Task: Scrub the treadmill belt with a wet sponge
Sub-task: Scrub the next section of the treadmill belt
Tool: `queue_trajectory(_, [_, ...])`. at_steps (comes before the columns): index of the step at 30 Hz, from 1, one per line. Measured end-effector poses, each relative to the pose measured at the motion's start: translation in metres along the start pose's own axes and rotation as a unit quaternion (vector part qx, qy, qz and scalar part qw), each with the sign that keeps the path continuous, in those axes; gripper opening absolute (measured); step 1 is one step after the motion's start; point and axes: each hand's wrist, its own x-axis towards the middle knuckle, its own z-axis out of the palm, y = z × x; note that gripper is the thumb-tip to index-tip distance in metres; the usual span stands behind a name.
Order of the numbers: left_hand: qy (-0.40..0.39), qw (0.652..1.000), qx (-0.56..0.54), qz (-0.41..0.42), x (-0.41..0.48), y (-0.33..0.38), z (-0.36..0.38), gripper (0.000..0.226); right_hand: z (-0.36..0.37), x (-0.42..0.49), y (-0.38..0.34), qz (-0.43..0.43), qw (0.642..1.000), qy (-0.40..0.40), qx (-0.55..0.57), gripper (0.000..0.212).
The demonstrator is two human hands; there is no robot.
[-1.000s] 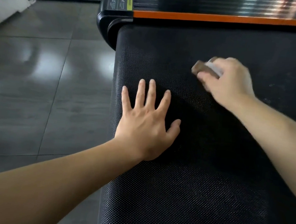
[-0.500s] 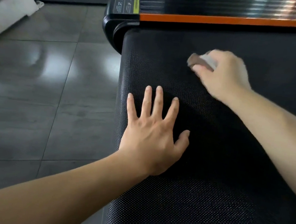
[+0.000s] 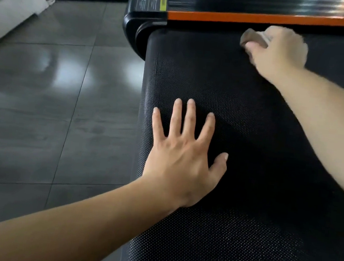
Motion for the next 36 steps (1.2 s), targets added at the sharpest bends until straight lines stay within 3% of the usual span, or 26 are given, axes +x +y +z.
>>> queue_trajectory(2, [0.002,1.0,-0.003,0.0,-0.001,0.0,0.001,0.081,0.003,0.006,-0.003,0.036,0.999,0.026,-0.011,0.034])
queue_trajectory(6, [0.001,1.0,-0.008,-0.003,0.0,-0.001,0.0,0.081,0.02,-0.012,-0.023,-0.09,0.995,-0.016,0.042,0.037])
queue_trajectory(11, [-0.011,1.0,0.007,-0.003,0.001,0.001,0.0,0.081,0.004,0.024,-0.008,0.048,0.999,0.01,0.021,0.032])
queue_trajectory(17, [-0.005,1.0,0.001,-0.006,0.0,0.0,-0.001,0.081,0.007,0.0,-0.005,-0.064,0.996,-0.042,0.044,0.037])
queue_trajectory(21, [-0.016,1.0,0.011,-0.001,0.001,0.0,0.0,0.081,-0.008,0.025,0.017,0.085,0.996,0.028,0.006,0.036])
queue_trajectory(27, [-0.01,1.0,-0.001,-0.006,0.001,0.0,0.0,0.082,-0.007,-0.005,0.019,-0.016,0.998,-0.039,0.038,0.034])
queue_trajectory(32, [-0.019,1.0,0.009,-0.007,0.001,0.0,-0.001,0.081,-0.015,0.004,0.024,0.106,0.994,0.033,-0.001,0.034])
queue_trajectory(36, [-0.014,1.0,0.0,-0.01,0.001,-0.002,0.0,0.081,-0.018,-0.035,0.021,0.009,0.998,-0.04,0.048,0.031])
